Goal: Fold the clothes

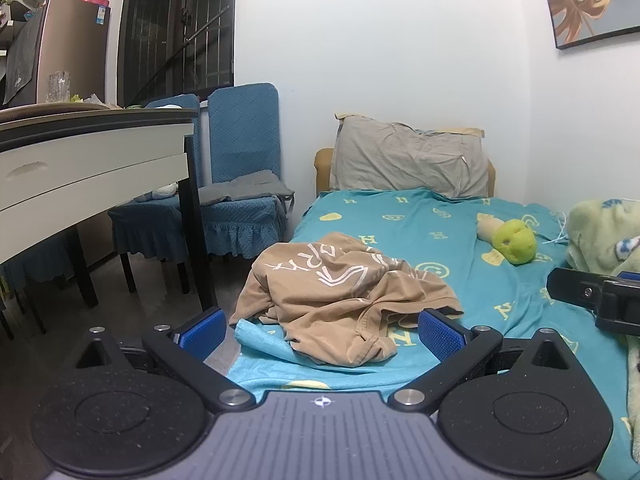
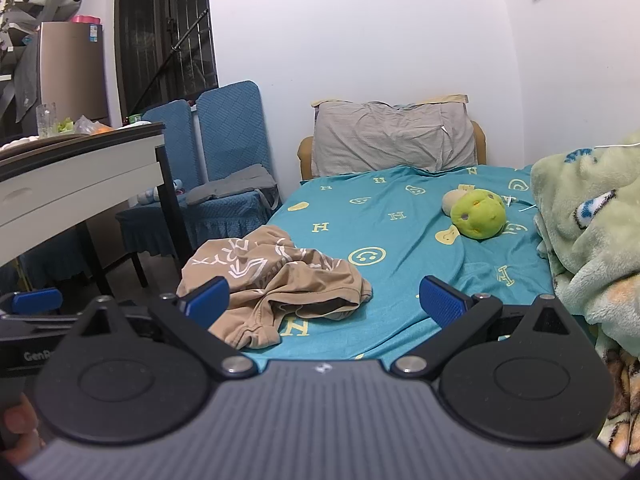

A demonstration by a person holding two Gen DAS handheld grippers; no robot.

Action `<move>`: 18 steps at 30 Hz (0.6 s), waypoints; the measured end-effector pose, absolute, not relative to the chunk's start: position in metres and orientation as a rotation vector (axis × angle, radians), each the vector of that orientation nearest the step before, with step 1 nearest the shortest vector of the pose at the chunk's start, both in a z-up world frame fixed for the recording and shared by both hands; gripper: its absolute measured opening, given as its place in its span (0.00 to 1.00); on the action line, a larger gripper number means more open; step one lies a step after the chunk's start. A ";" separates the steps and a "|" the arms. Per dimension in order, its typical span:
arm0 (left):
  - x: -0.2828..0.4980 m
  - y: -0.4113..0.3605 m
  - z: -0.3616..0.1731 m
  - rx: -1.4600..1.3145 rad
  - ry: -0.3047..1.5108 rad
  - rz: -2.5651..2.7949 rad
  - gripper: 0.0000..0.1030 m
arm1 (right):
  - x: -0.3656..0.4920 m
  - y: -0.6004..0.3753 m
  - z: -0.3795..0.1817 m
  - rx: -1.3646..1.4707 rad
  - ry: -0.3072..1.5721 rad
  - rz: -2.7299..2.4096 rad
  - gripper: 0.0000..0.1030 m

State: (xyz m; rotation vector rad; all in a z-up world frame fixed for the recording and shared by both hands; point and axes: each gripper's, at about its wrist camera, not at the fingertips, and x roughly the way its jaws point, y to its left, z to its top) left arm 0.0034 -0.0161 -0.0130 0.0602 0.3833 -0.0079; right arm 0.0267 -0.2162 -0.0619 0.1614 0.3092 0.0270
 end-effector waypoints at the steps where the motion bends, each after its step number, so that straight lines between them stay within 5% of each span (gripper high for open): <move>1: 0.003 -0.017 -0.013 0.062 0.383 -0.007 1.00 | 0.027 -0.216 -0.062 0.162 0.310 0.028 1.00; 18: 0.007 -0.019 -0.018 0.095 0.416 -0.024 1.00 | 0.039 -0.221 -0.049 0.220 0.337 0.038 1.00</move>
